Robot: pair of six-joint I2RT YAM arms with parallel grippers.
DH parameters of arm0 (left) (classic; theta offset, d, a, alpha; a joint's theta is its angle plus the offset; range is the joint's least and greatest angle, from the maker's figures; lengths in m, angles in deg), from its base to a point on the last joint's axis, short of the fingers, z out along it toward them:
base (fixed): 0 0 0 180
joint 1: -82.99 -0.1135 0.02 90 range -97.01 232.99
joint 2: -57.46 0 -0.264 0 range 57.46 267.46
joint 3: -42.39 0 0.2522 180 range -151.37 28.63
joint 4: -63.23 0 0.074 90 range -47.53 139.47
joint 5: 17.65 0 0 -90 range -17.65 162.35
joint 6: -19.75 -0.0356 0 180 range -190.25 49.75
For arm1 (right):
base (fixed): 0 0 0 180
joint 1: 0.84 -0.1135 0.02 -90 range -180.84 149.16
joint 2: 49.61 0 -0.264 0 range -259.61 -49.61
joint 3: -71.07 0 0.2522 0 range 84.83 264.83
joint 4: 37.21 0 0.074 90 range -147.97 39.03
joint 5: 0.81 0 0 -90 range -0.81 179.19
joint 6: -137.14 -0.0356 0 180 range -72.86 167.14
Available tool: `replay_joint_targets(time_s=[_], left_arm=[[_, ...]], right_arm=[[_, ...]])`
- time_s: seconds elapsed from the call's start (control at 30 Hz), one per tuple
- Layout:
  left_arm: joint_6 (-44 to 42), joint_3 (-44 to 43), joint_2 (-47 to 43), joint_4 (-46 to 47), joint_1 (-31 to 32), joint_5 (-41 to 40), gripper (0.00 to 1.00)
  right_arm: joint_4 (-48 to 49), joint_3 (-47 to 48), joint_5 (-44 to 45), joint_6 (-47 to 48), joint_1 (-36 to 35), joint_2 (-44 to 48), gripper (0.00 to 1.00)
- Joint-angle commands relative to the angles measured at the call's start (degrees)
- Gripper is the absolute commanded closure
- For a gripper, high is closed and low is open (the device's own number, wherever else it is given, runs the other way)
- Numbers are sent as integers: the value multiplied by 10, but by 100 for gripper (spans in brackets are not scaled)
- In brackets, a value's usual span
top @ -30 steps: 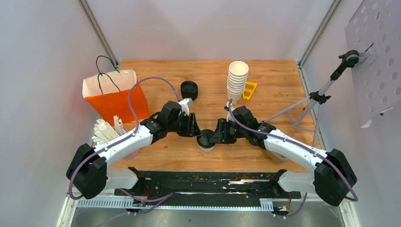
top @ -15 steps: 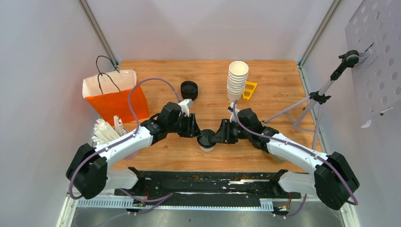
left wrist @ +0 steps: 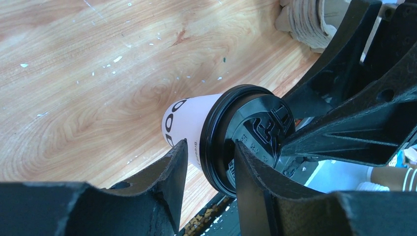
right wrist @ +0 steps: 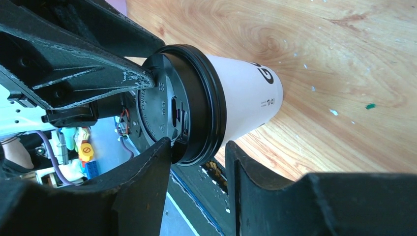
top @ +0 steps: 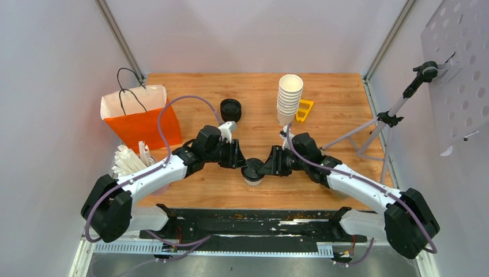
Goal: Pack the takeout coffee
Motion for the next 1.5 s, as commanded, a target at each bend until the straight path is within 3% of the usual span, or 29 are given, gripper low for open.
replay_joint_targets(time_s=[0.0, 0.2, 0.43, 0.73, 0.97, 1.17, 1.4, 1.47], left_arm=[[-43, 2, 18, -29, -2, -3, 54], [-46, -14, 19, -22, -2, 20, 54], [-42, -12, 27, -8, -2, 32, 55], [-38, -1, 34, 1, -2, 33, 56], [-27, -11, 15, 4, -2, 44, 56], [-53, -111, -17, -82, -2, 16, 39], [-108, -256, -74, -226, -2, -64, 27], [-124, -286, -107, -260, -2, -85, 7]], right_arm=[[-144, 48, 22, 70, 19, 16, 54], [-193, 117, 29, 130, 45, 13, 50], [-197, 177, -15, 168, 47, -37, 54], [-171, 168, -5, 163, 46, -86, 59], [-201, 183, 13, 169, 46, -70, 58], [-250, 224, 42, 173, 45, -25, 47], [-295, 252, 120, 179, 3, 10, 12], [-304, 265, 163, 183, -26, 13, 4]])
